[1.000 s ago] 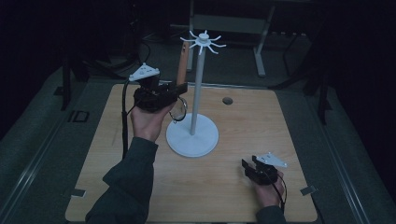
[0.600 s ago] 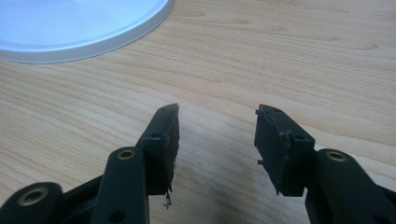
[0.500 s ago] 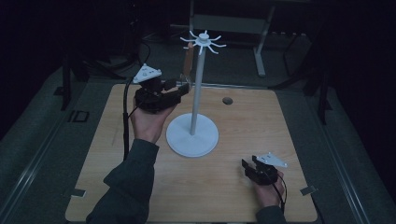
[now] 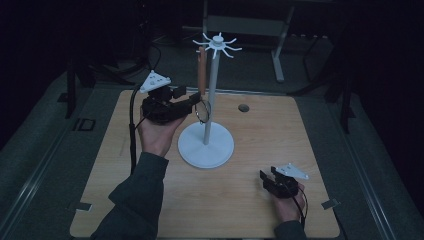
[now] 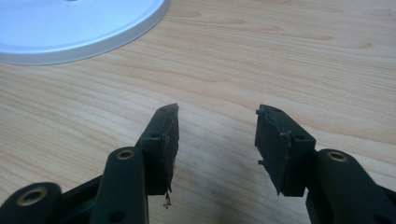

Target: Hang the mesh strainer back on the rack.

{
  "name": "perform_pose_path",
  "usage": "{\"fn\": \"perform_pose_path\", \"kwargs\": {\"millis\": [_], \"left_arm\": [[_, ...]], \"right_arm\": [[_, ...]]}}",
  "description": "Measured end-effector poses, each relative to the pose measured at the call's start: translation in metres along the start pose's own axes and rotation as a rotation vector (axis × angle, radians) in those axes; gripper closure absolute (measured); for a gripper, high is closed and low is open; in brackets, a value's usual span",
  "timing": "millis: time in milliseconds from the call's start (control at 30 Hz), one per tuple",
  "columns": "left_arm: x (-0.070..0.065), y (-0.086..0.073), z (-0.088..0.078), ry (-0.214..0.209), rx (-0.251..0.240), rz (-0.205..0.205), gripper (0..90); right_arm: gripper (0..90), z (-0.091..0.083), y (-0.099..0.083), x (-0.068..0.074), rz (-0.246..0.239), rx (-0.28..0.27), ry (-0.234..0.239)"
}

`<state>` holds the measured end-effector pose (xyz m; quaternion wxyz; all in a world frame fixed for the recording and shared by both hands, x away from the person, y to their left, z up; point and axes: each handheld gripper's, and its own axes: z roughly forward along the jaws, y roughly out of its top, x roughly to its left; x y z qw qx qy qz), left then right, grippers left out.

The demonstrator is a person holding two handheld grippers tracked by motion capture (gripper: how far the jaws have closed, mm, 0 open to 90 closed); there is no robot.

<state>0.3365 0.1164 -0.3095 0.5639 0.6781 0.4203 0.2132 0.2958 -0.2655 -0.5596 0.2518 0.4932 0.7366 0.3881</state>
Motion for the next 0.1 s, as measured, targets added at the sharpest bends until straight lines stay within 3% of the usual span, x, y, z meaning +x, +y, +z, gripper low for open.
{"fn": "perform_pose_path", "kwargs": {"millis": [100], "left_arm": [[0.0031, -0.0073, -0.0017, 0.004, 0.023, -0.002, 46.1]], "right_arm": [[48.3, -0.0003, -0.0002, -0.0036, 0.010, 0.003, -0.016]]}}
